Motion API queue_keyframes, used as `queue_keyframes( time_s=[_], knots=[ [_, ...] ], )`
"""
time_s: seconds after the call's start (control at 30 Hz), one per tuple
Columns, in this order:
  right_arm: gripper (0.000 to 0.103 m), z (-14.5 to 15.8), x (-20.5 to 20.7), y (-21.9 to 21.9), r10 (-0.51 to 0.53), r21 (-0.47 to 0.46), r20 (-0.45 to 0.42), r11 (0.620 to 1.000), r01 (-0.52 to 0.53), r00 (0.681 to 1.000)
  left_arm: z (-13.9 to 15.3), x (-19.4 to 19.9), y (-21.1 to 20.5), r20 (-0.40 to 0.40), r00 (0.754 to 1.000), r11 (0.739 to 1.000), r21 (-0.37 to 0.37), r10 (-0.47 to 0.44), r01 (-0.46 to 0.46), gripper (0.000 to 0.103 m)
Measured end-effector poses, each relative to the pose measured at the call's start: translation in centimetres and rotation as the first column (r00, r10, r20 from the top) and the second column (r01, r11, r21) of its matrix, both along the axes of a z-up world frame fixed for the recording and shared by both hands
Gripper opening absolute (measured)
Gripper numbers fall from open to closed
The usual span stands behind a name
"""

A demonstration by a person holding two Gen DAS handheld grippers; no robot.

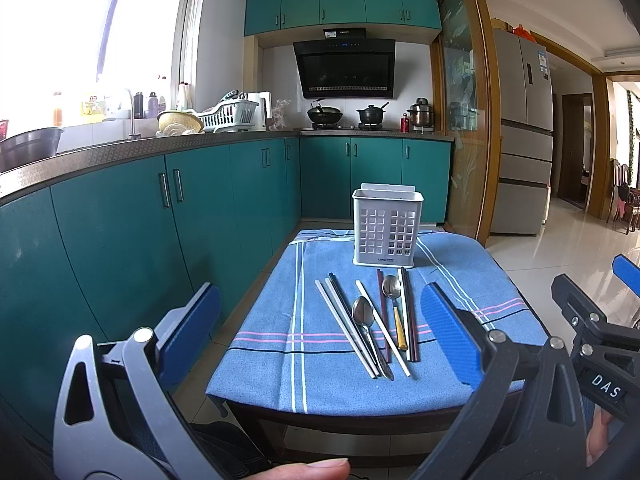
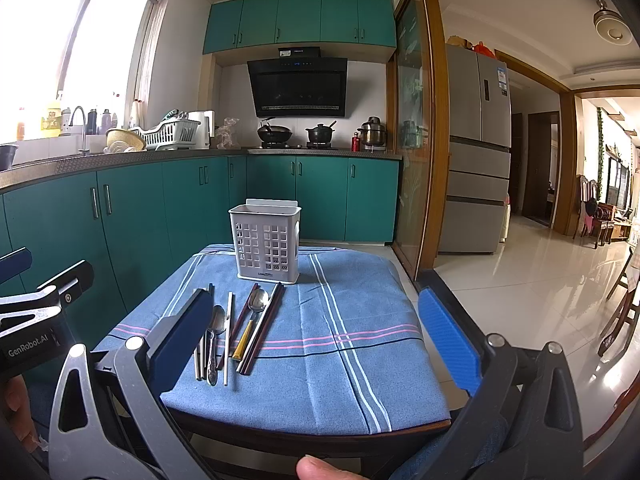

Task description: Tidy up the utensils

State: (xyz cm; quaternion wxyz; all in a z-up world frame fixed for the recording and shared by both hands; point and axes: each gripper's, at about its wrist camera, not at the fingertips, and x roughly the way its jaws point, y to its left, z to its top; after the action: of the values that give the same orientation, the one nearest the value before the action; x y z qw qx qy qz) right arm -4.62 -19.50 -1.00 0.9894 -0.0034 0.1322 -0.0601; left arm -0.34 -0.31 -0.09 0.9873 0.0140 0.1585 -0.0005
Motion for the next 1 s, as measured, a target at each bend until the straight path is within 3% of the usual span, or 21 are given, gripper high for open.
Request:
queue_keyframes(
  time_s=[1.0],
  knots=[
    [0.100,-0.08,-0.19,-0.25,0.000,0.000,-0.003,1.000,0.000,1.000,-0.10,-0.24,-0.37,0.001,1.000,1.000,0.001,-0.002,0.002,0.099]
  ],
)
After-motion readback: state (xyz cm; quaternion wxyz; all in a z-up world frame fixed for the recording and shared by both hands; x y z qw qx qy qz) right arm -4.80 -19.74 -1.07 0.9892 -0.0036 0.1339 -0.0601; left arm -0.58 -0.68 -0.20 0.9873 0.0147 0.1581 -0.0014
